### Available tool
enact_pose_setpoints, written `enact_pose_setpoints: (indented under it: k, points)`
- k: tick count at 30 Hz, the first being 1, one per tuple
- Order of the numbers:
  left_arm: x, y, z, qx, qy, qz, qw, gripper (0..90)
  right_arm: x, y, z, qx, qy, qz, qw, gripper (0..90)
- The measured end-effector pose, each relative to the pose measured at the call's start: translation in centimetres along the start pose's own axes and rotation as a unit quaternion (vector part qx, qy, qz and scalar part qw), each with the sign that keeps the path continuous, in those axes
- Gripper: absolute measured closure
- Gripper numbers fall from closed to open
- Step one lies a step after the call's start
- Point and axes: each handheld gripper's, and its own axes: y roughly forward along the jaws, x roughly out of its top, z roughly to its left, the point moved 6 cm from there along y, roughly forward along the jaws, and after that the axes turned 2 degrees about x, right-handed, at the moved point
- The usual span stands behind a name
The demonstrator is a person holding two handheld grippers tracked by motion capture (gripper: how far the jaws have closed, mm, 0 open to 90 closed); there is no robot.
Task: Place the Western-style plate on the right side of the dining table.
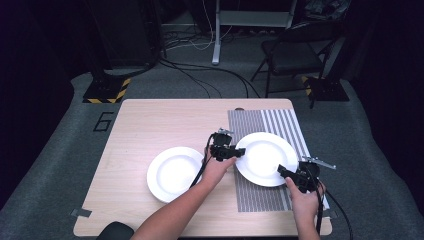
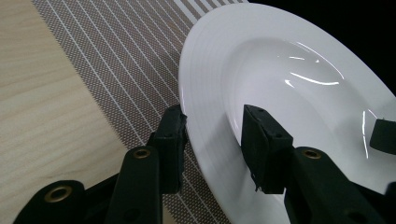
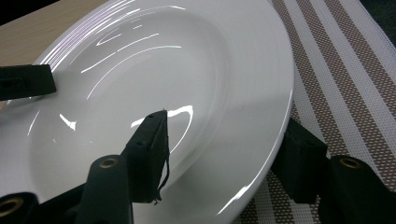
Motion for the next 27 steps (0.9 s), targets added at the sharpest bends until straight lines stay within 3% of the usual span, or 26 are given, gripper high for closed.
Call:
enact_pose_setpoints:
  k: [27]
  points:
    - [-0.2, 2.8, -0.2, -0.002, -0.001, -0.008, 1.0, 61.2, -0.2, 1.2, -2.2, -0.023, 0.008, 0.002, 0.9997, 41.7]
